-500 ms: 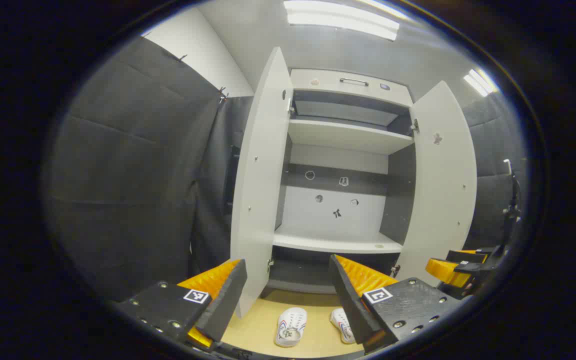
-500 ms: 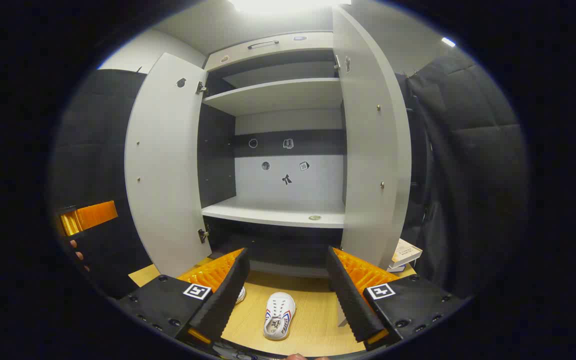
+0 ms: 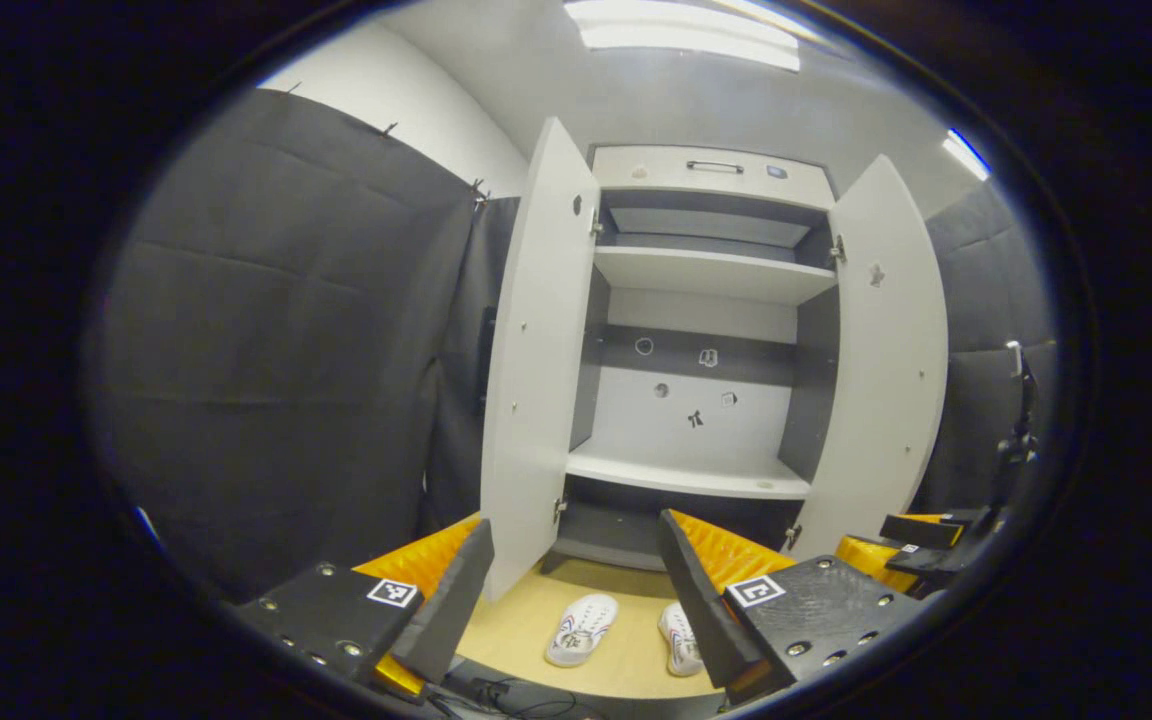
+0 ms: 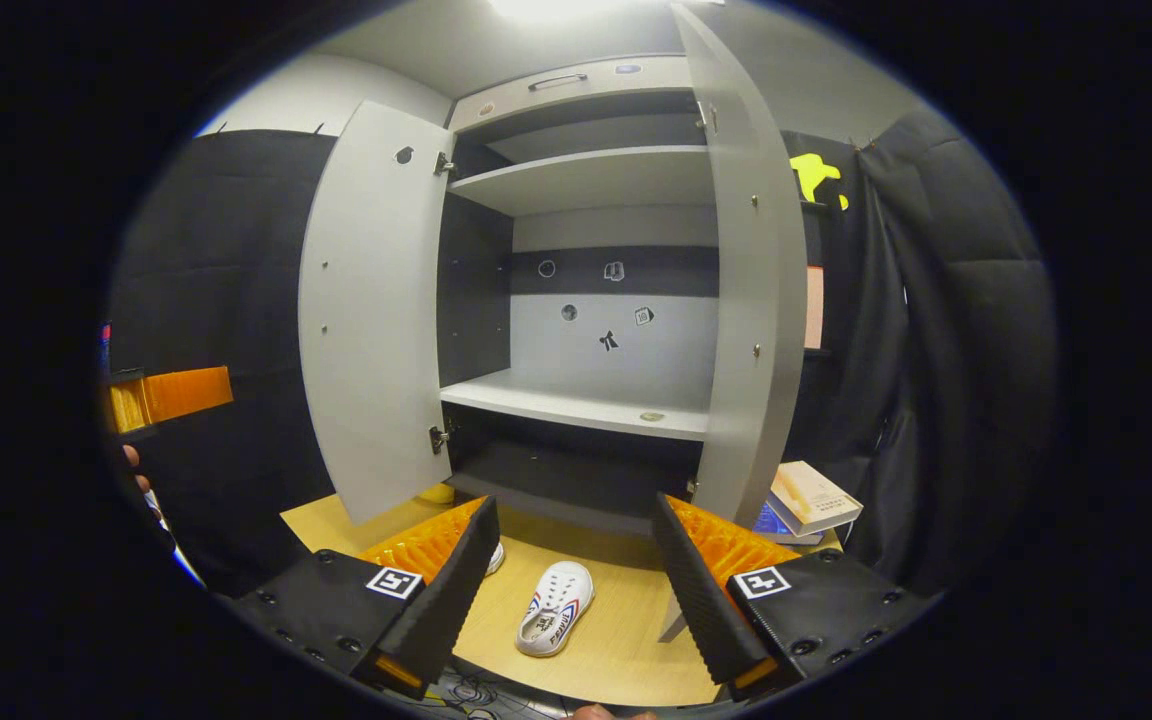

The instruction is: Grab one shoe with the right hand and put it into the shoe cabinet, grab the other shoe with the left hand and put it into the shoe cabinet; then close the right door with the right hand and the left door with the left hand.

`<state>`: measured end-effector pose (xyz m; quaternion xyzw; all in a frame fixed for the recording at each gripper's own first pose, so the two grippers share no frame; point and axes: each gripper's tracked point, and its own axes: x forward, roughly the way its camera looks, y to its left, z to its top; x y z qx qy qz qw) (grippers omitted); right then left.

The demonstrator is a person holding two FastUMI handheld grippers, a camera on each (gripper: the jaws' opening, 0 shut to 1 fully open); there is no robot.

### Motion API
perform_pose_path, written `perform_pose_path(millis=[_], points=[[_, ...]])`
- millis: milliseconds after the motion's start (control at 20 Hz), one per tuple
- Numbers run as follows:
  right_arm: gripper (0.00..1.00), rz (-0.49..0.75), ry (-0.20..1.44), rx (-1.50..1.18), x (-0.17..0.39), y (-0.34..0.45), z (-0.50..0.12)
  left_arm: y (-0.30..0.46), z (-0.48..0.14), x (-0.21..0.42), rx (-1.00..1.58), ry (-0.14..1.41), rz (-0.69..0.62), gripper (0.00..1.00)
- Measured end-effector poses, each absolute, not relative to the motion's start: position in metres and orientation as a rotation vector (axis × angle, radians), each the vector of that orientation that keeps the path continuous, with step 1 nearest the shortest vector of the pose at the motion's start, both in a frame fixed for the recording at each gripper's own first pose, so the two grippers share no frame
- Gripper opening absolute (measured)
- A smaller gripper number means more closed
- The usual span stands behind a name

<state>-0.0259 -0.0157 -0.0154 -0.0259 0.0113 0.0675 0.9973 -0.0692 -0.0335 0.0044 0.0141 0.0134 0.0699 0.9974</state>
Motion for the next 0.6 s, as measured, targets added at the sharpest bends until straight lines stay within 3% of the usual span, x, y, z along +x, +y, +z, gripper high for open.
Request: perform_pose_path(millis=[350, 600], points=[[0.97, 0.103, 0.122, -0.024, -0.024, -0.014, -0.046, -0.034, -0.008, -0.050, 0.056, 0.032, 0.071, 0.94], [0.97, -0.010, 0.217, -0.007, 0.014, 0.005, -0.065, -0.006, -0.025, -0.011, 0.015, 0.092, -0.051, 0.94]])
